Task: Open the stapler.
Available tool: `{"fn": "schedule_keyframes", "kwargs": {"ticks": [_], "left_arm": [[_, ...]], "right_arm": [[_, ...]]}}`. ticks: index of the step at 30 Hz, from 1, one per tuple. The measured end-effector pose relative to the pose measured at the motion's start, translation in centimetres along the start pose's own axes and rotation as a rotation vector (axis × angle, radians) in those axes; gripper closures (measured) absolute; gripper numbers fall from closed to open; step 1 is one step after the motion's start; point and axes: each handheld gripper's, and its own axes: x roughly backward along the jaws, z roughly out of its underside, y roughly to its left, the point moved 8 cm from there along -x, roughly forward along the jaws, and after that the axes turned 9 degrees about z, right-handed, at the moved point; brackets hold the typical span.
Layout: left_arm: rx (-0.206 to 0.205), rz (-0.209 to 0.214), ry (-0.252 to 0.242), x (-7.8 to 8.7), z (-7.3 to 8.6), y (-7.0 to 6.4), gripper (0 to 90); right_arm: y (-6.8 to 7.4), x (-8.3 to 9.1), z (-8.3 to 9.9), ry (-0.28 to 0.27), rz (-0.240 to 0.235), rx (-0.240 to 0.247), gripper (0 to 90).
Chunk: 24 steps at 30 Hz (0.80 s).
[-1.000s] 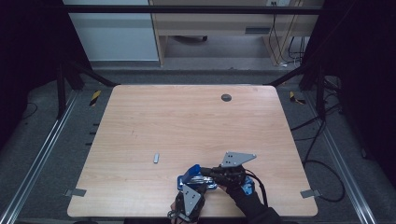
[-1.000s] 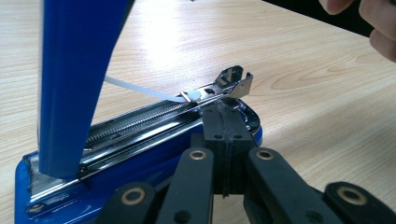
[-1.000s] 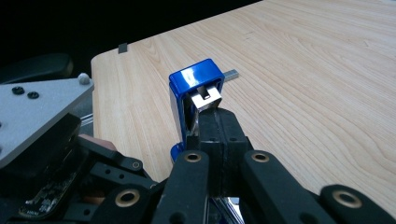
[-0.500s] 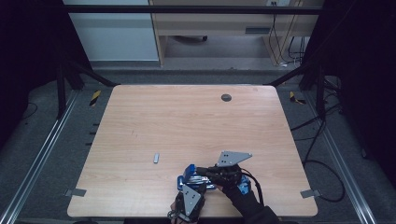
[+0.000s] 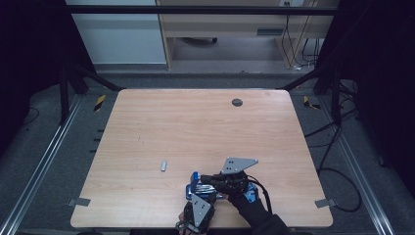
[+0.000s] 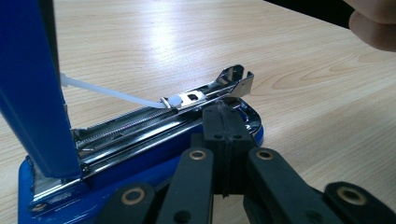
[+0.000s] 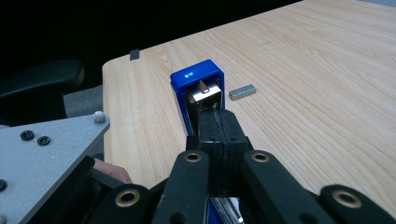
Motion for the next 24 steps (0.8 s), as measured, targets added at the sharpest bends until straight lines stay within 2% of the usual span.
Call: {"fn": "schedule_keyframes", "kwargs": {"ticks": [24], "left_arm": [[-0.002, -0.003, -0.004, 0.0, 0.0, 0.0, 89.8]], "right_arm": [[0.7, -1.7, -0.4, 0.024, -0.041, 0.009, 90.0]]}}
